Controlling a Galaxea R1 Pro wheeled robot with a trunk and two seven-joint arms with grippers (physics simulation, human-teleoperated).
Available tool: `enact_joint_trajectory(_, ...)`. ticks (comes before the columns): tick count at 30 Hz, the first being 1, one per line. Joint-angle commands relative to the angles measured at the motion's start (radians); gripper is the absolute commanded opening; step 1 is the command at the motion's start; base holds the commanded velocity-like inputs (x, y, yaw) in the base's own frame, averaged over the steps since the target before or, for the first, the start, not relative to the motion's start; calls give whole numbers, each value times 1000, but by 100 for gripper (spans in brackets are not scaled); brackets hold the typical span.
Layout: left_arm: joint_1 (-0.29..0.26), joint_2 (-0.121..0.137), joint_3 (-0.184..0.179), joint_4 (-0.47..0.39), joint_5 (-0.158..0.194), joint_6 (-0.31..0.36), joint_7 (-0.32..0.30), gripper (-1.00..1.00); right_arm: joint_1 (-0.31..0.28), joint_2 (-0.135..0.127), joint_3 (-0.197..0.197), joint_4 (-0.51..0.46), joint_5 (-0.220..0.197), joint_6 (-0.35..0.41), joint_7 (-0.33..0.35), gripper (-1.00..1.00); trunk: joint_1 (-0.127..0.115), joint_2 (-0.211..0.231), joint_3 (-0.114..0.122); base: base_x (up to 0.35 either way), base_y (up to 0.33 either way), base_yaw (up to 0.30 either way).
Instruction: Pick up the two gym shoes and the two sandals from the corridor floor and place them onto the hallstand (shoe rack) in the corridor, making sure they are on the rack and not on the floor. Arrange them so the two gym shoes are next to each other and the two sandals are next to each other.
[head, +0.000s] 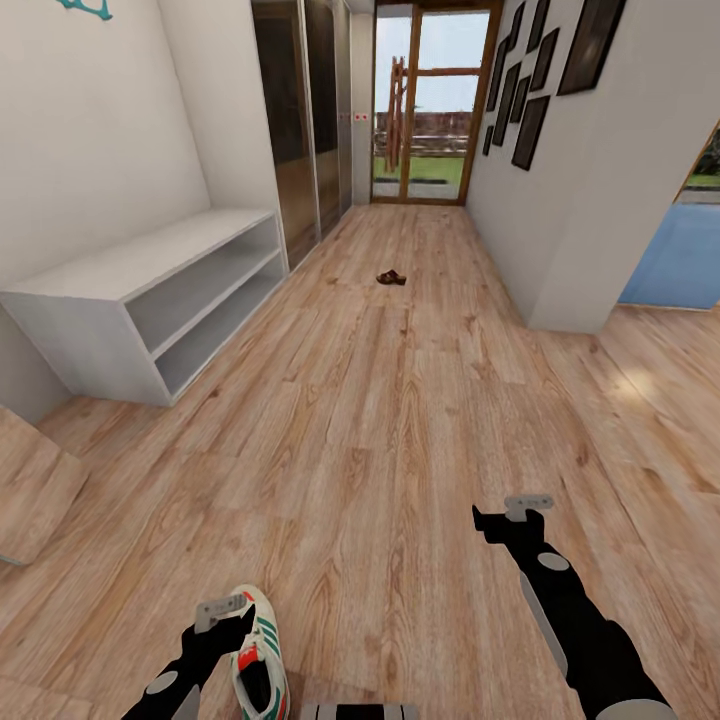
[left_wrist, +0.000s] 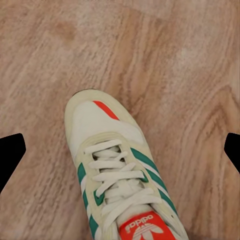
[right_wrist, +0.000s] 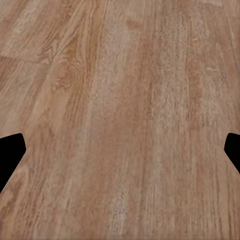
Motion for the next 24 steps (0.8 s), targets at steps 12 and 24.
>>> enact_joint_trajectory(12,-1,-1,8,1,11,-4,-9,100,0,0,1,-11,1,16,-2,100,0,0,-2,0,0,0)
enact_joint_trajectory(24,-1,-2,10,-1,11,-5,-8,100,0,0,1,-29,3,18,-3,100,0,0,-2,-98,0,0)
